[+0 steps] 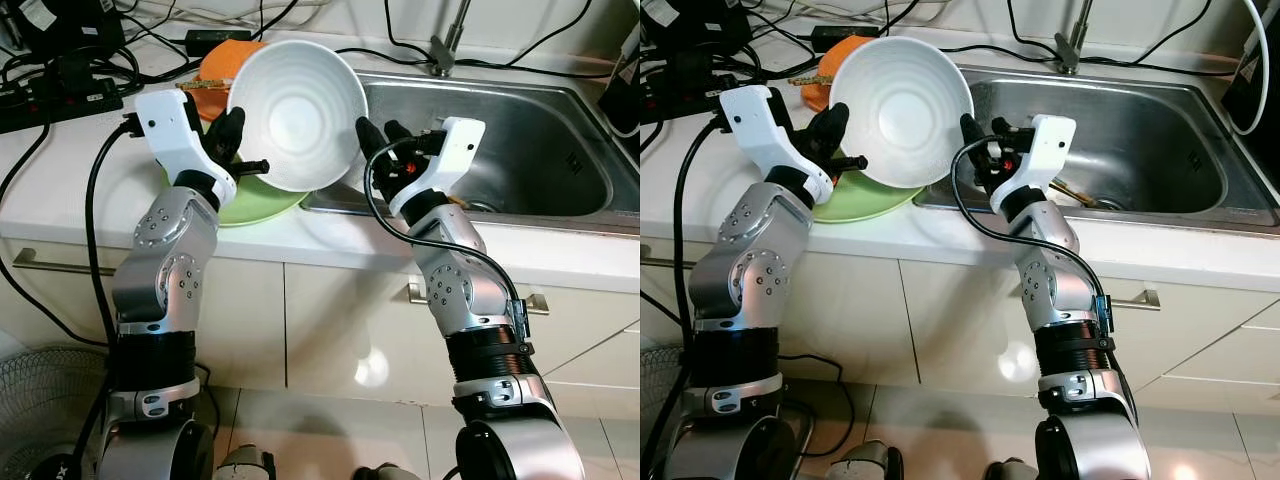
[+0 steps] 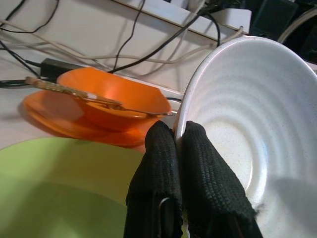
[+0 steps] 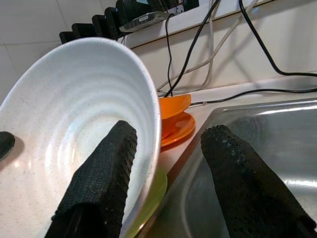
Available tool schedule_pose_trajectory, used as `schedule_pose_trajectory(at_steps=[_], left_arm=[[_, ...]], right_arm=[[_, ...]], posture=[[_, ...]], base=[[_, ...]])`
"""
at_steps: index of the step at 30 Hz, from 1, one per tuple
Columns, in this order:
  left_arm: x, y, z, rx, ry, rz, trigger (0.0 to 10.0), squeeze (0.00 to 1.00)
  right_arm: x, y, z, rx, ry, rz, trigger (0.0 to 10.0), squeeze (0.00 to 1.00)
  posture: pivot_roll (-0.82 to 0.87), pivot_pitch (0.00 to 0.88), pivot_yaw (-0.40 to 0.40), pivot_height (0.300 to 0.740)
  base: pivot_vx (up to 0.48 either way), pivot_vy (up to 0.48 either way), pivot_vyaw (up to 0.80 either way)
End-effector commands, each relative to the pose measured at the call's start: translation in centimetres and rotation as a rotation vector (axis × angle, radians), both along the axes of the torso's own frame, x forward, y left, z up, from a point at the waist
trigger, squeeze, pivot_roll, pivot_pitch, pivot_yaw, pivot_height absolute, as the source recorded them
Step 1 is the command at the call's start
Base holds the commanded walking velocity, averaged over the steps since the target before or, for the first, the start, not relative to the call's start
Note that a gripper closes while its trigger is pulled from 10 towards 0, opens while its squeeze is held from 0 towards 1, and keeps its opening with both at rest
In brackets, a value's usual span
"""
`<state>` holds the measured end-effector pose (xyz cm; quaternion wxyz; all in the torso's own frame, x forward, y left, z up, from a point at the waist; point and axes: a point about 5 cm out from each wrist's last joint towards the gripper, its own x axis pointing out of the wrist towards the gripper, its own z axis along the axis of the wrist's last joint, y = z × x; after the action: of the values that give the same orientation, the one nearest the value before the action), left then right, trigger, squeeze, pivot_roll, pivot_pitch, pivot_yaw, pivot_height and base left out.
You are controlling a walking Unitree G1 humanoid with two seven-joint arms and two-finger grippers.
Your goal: Kitchen organization
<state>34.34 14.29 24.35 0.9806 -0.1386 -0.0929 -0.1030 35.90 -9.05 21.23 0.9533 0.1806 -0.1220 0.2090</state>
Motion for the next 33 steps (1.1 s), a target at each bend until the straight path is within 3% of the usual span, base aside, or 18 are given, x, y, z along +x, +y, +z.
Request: schedule_pose_trajectory(at_steps=[1, 11, 12, 13, 14, 15, 16, 17, 33], left_arm=[[-0.5, -0.4, 1.1, -0.004, -0.068, -0.030, 10.0, 0.00], [-0.8, -1.0, 1.2, -0.002, -0.084, -0.075, 10.0, 0.00], [-0.8, -1.0, 1.2, -0.001, -0.086, -0.080, 10.0, 0.00], [-0.9, -1.1, 1.2, 0.001, -0.089, -0.084, 10.0, 0.00], [-0.9, -1.1, 1.3, 0.002, -0.090, -0.087, 10.0, 0.00], [-0.9, -1.1, 1.3, 0.002, -0.090, -0.087, 10.0, 0.00], [-0.9, -1.2, 1.3, 0.002, -0.092, -0.090, 10.0, 0.00], [-0.9, -1.3, 1.3, 0.003, -0.093, -0.094, 10.0, 0.00], [-1.0, -1.5, 1.3, 0.016, -0.098, -0.107, 10.0, 0.00]], right_arm=[[-0.2, -0.3, 0.1, 0.014, 0.000, -0.011, 10.0, 0.00], [-0.2, -0.1, 0.0, 0.025, 0.012, 0.001, 10.0, 0.00], [-0.2, -0.1, 0.0, 0.023, 0.012, 0.000, 7.1, 0.00], [-0.2, -0.1, 0.0, 0.022, 0.013, -0.001, 6.1, 0.00], [-0.2, -0.1, 0.0, 0.021, 0.014, -0.002, 1.8, 0.00], [-0.2, -0.1, 0.0, 0.021, 0.014, -0.002, 1.8, 0.00], [-0.1, -0.1, 0.0, 0.021, 0.015, -0.003, 0.5, 0.00], [-0.2, -0.1, -0.1, 0.022, 0.017, 0.000, 0.0, 0.00], [-0.3, 0.2, -0.3, 0.018, 0.024, 0.017, 0.0, 0.00]], posture=[[0.07, 0.044, -0.011, 0.718], [0.07, 0.050, -0.014, 0.718], [0.07, 0.050, -0.014, 0.718], [0.07, 0.050, -0.014, 0.718], [0.07, 0.052, -0.014, 0.718], [0.07, 0.052, -0.014, 0.718], [0.07, 0.052, -0.014, 0.718], [0.07, 0.052, -0.014, 0.718], [0.07, 0.064, -0.017, 0.718]], base=[[0.000, 0.000, 0.00], [0.000, 0.000, 0.00], [0.000, 0.000, 0.00], [0.000, 0.000, 0.00], [0.000, 0.000, 0.00], [0.000, 0.000, 0.00], [0.000, 0.000, 0.00], [0.000, 0.000, 0.00], [0.000, 0.000, 0.00]])
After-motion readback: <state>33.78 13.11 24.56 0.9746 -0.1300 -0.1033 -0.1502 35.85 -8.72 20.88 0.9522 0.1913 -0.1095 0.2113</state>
